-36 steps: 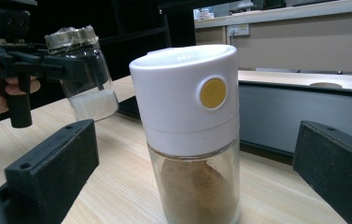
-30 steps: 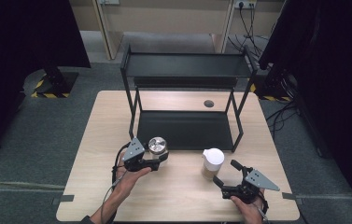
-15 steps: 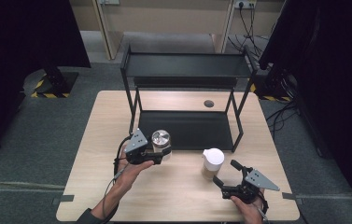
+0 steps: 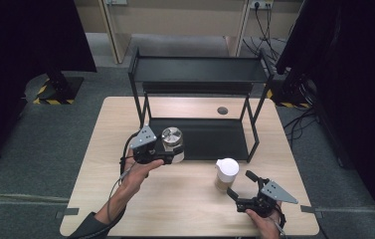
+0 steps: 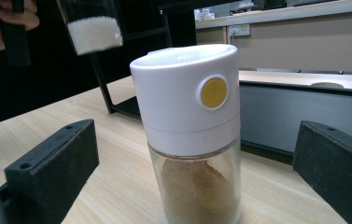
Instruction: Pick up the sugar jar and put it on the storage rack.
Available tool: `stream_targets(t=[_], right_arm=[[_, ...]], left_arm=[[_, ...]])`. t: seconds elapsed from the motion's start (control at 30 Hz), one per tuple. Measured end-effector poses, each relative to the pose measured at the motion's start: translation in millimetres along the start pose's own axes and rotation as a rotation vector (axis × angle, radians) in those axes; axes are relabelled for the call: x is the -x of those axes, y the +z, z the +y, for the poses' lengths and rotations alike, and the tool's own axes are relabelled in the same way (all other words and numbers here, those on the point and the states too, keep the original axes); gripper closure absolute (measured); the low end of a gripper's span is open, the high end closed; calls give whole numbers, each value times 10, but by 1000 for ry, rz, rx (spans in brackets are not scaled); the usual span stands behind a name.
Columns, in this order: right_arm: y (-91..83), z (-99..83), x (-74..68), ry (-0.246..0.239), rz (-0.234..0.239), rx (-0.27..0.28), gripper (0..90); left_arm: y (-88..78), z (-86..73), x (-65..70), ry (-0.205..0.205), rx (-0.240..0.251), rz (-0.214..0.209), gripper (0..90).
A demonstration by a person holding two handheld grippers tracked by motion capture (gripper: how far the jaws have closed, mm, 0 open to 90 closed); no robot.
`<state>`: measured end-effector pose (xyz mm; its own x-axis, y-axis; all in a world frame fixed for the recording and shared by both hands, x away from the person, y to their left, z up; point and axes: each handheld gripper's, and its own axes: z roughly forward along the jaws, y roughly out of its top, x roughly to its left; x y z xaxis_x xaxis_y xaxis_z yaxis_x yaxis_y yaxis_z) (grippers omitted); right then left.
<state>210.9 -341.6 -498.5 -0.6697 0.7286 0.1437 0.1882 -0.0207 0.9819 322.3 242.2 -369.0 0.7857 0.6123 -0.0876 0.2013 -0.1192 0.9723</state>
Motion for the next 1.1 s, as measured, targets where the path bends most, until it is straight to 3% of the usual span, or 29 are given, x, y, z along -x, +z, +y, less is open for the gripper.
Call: stream_targets(t=[0.37,1.1], right_arm=[[3,-1,1,0,0,-1,7],[8,-7,5,8,1,-3,7]], left_arm=[[-52,372,-41,14,-4,6,308],[-133,940,-95,24,1,8,308]])
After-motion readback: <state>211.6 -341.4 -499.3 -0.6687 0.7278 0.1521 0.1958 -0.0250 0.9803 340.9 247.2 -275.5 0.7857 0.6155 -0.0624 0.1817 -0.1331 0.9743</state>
